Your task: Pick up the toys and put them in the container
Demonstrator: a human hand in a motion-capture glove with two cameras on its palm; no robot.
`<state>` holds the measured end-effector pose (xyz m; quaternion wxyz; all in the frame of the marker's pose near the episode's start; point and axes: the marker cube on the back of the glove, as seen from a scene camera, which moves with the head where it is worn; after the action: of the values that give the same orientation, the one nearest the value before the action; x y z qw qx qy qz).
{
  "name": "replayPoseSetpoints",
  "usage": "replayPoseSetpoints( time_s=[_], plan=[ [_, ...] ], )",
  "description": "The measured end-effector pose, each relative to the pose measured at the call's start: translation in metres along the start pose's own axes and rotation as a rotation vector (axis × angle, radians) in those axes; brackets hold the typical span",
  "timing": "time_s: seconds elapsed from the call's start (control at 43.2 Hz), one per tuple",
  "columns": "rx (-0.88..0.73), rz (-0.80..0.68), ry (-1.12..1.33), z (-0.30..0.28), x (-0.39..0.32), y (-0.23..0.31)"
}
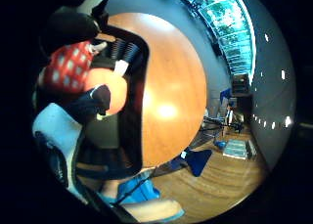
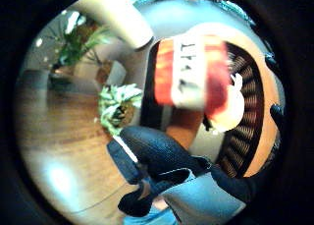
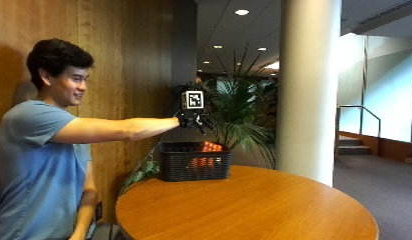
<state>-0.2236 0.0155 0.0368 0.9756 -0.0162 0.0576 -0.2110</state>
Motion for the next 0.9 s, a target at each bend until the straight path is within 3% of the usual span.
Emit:
replayPoseSetpoints(
  time_s=[0.277, 0.439, 0.763, 0.902],
  plan=[
    [0.063, 0.121, -0.009, -0.025, 0.065, 0.000],
    [0.081, 0.136, 0.028, -0.033, 0.066, -0.010],
    [0.081, 0.355, 0.033, -0.023, 0.206, 0.034],
    [0.087, 0.325, 0.011, -0.020, 0.236, 0.054]
  ],
)
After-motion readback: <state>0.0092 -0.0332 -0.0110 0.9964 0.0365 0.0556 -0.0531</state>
